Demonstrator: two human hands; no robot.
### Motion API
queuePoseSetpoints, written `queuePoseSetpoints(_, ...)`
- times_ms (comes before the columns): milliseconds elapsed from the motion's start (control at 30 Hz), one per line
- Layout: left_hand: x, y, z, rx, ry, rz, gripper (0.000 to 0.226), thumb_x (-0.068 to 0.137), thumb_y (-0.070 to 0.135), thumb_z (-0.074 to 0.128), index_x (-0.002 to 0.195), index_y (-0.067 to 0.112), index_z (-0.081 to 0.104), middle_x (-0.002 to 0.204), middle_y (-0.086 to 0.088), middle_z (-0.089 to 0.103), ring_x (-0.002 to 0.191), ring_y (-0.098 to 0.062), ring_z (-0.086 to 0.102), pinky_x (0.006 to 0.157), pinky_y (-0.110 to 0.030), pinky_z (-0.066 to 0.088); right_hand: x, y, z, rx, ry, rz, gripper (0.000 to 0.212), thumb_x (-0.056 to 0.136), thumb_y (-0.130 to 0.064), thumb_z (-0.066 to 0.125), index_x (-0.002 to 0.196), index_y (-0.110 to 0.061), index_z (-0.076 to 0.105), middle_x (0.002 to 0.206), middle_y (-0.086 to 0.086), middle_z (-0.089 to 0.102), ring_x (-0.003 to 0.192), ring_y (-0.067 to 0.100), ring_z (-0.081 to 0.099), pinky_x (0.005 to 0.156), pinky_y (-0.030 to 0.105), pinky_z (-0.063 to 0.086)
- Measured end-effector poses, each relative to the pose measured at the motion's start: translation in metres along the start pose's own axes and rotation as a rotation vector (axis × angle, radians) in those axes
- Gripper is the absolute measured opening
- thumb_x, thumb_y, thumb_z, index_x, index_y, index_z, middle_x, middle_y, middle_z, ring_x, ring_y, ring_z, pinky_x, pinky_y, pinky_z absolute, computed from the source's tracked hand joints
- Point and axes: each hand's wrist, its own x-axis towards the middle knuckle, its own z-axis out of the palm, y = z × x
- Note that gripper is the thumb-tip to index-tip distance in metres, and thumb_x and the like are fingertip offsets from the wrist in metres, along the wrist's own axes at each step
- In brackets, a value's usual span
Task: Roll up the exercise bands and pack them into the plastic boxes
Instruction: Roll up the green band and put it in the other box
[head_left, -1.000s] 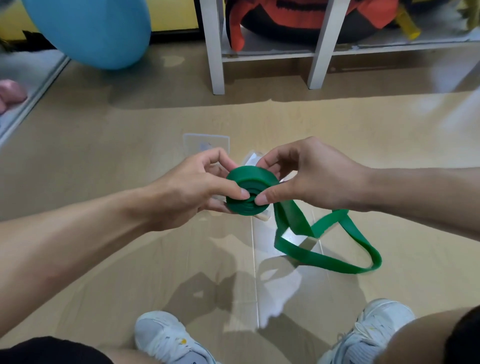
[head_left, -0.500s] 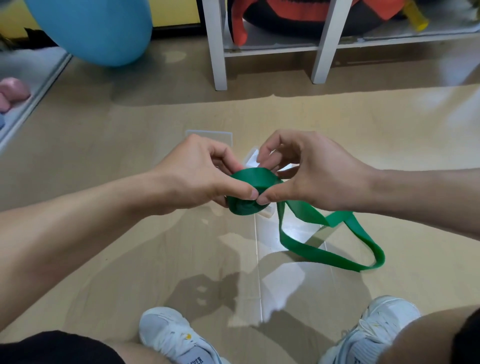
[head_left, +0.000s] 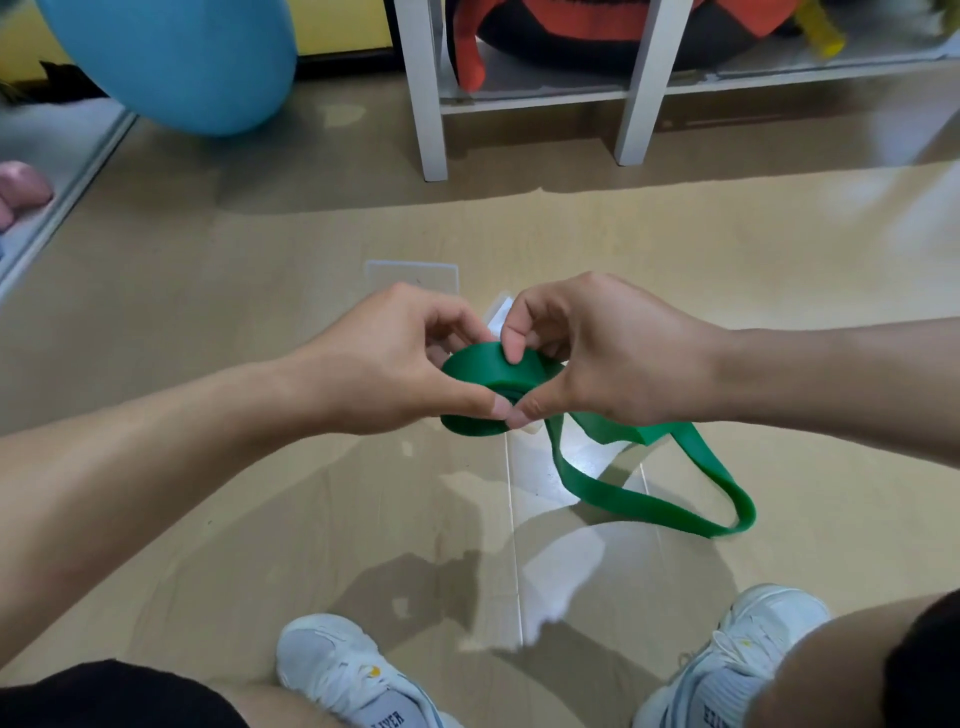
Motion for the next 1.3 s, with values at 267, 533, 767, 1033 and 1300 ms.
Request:
queuePoseSetpoints(267, 0.001, -0.003, -0.004, -0.282, 0.032, -0.112, 0.027, 0.067, 0.000, 0.089, 0.085, 0.007, 0.070, 0.089, -0.015, 0.078, 0.080, -0.027, 0.077, 0.066, -0.032, 0.061, 0.000, 0.009, -0.001, 0.091, 0.048, -0.028, 0.048, 0.064, -0.032, 0.095, 0.091, -0.024, 0.056, 0.089, 0.000, 0.075, 0.086, 0.026, 0.073, 0.081, 0.051, 0.058)
queuePoseSetpoints(533, 0.005, -0.014, -0.001, -0.465, -0.039, -0.146, 0.025, 0.079, -0.001, 0.079, 0.098, 0.008, 0.065, 0.098, -0.016, 0.076, 0.084, -0.023, 0.076, 0.073, -0.034, 0.063, 0.005, 0.009, -0.005, 0.180, 0.033, 0.036, 0.038, 0.071, -0.019, 0.092, 0.093, -0.017, 0.061, 0.083, 0.004, 0.076, 0.077, 0.032, 0.071, 0.070, 0.046, 0.058)
queuePoseSetpoints(767, 0.005, -0.013, 0.004, -0.293, -0.037, -0.124, 0.032, 0.077, 0.014, 0.085, 0.104, 0.008, 0.069, 0.097, -0.012, 0.078, 0.090, -0.026, 0.077, 0.081, -0.038, 0.064, 0.004, 0.011, -0.004, 0.157, -0.027, 0.081, 0.030, 0.078, -0.014, 0.087, 0.094, -0.021, 0.063, 0.084, 0.003, 0.072, 0.062, 0.011, 0.061, 0.054, 0.020, 0.047)
queuePoseSetpoints(1033, 0.008, -0.015, 0.001, -0.557, 0.016, -0.123, 0.039, 0.067, 0.015, 0.081, 0.102, 0.007, 0.064, 0.100, -0.013, 0.078, 0.087, -0.022, 0.076, 0.082, -0.034, 0.063, 0.004, 0.014, -0.008, 0.262, 0.053, 0.031, 0.037, 0.080, -0.029, 0.083, 0.099, -0.018, 0.053, 0.092, 0.001, 0.077, 0.084, 0.027, 0.073, 0.074, 0.042, 0.057)
queuePoseSetpoints(1300, 0.008, -0.022, 0.002, -0.572, -0.027, -0.136, 0.048, 0.070, 0.014, 0.089, 0.110, 0.009, 0.063, 0.111, -0.014, 0.076, 0.100, -0.026, 0.075, 0.097, -0.046, 0.058, 0.002, 0.009, -0.009, 0.170, 0.114, 0.029, 0.032, 0.078, -0.027, 0.087, 0.094, -0.025, 0.059, 0.088, 0.000, 0.076, 0.080, 0.026, 0.073, 0.074, 0.051, 0.060)
